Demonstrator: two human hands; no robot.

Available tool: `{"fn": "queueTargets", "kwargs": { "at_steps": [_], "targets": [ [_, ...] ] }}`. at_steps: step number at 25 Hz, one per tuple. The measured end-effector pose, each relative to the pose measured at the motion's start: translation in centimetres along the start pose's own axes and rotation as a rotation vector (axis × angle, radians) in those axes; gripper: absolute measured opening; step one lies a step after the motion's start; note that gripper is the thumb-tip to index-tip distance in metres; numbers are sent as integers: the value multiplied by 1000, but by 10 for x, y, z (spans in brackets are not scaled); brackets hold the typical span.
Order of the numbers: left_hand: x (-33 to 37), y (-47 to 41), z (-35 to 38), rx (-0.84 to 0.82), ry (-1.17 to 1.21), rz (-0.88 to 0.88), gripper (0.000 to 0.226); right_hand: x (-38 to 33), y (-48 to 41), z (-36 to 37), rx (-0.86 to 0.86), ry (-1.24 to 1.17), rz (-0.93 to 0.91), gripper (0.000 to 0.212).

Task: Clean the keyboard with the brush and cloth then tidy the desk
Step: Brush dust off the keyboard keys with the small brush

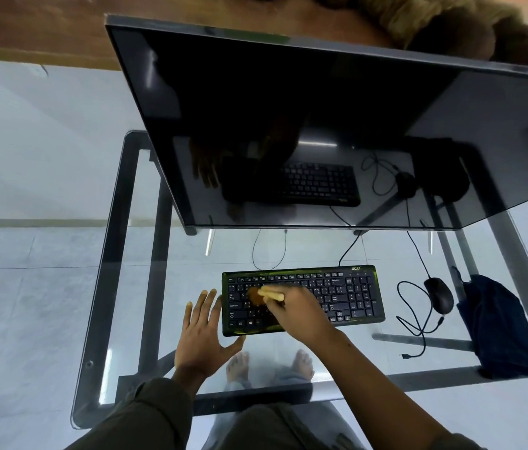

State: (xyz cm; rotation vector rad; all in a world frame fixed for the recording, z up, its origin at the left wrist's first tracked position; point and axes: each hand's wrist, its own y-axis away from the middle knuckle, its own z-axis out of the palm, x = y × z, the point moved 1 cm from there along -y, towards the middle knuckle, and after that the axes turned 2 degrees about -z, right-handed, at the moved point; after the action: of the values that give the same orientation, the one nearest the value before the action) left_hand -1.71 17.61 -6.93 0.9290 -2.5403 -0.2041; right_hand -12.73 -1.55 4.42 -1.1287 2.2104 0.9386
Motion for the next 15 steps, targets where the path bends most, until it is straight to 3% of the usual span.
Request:
{"fn": "queueTargets", "kwargs": {
  "at_steps": [2,5,8,11,13,15],
  "targets": [
    [0,0,0,3,-1,-4,98,-2,-4,3,-103,8,-15,28],
    [1,-1,-1,8,7,-1,98,-4,-10,3,34,37,9,30],
    [1,0,-2,9,12,4,98,-9,-15,5,2,38,-14,32],
    [-1,4,0,6,4,3,98,-10,-16,8,104,57,-3,33],
    [-1,5,0,11,1,6,98,-8,-15,9,24,50,0,33],
    [0,3,0,12,-3,2,97,-1,-14,4,97,78,41,34]
  ]
}}
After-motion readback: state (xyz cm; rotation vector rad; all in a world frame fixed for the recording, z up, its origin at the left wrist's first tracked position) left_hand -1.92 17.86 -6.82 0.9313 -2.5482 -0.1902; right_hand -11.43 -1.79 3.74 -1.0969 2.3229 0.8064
